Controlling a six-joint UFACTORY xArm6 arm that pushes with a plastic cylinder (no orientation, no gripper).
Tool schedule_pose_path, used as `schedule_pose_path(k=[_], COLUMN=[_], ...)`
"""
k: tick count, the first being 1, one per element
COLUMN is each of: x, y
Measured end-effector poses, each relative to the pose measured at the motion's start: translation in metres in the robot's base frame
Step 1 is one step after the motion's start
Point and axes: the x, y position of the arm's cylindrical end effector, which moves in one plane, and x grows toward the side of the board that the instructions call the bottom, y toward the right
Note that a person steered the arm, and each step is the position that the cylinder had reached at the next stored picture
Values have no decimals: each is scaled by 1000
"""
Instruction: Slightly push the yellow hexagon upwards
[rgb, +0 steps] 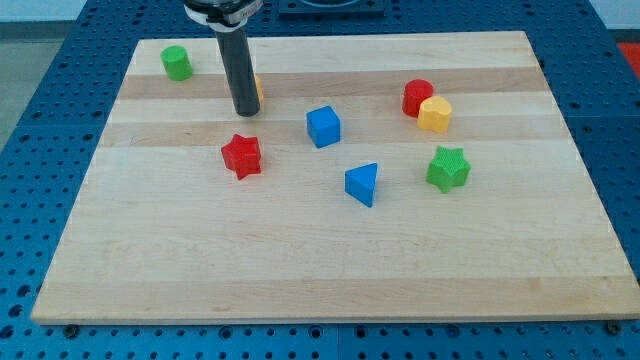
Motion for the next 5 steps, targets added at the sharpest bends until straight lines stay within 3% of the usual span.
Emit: schedule_pose_path(k=[3, 5], x=[-27, -27], y=[-1, -41])
